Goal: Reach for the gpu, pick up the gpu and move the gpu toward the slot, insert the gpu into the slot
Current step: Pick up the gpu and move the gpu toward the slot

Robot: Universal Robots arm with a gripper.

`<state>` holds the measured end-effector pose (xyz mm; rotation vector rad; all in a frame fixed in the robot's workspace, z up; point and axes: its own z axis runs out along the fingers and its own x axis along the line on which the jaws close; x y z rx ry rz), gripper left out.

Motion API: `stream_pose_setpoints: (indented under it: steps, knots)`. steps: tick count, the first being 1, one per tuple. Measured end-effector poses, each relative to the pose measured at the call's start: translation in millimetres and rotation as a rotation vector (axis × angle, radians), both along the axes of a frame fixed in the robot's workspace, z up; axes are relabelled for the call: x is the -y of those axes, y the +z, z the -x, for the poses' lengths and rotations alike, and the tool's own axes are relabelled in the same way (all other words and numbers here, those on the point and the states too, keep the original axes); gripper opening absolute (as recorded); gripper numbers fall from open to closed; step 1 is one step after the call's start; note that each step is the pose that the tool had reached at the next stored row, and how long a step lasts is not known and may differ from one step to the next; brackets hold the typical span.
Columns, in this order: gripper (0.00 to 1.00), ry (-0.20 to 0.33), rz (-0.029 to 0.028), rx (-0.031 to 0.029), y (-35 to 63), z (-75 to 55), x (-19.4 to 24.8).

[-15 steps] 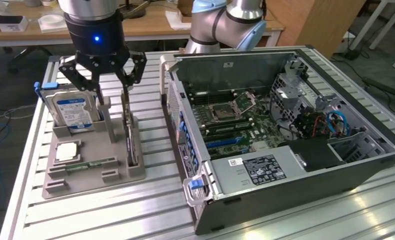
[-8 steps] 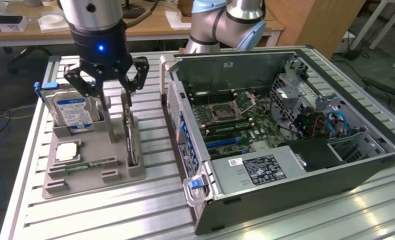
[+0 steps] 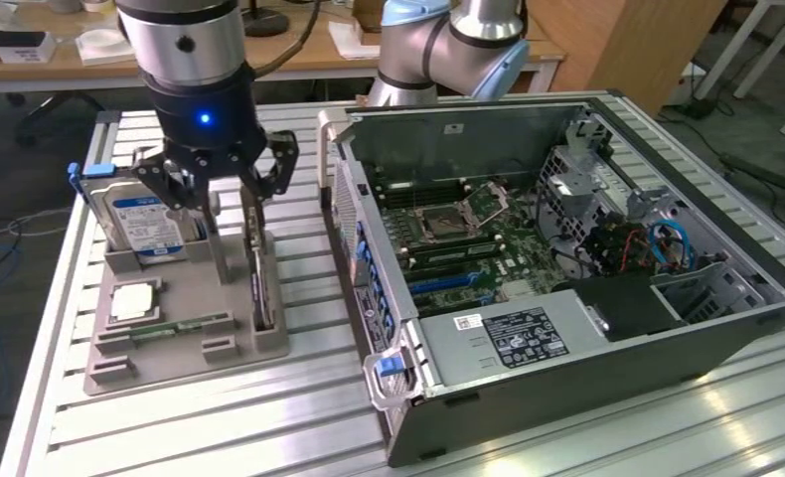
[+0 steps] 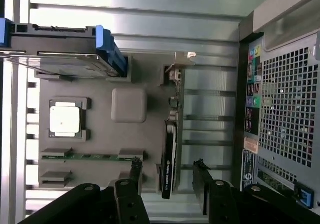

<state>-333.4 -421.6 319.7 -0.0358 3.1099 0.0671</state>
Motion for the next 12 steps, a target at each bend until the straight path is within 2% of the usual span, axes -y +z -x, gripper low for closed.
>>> stream_pose_setpoints:
  steps: [6, 12]
  knots:
    - [0.53, -0.004, -0.0001, 0.0004, -10.7, -8.6, 0.2]
    - [0.53, -0.006, 0.0, 0.0009, -21.6, -10.0, 0.1]
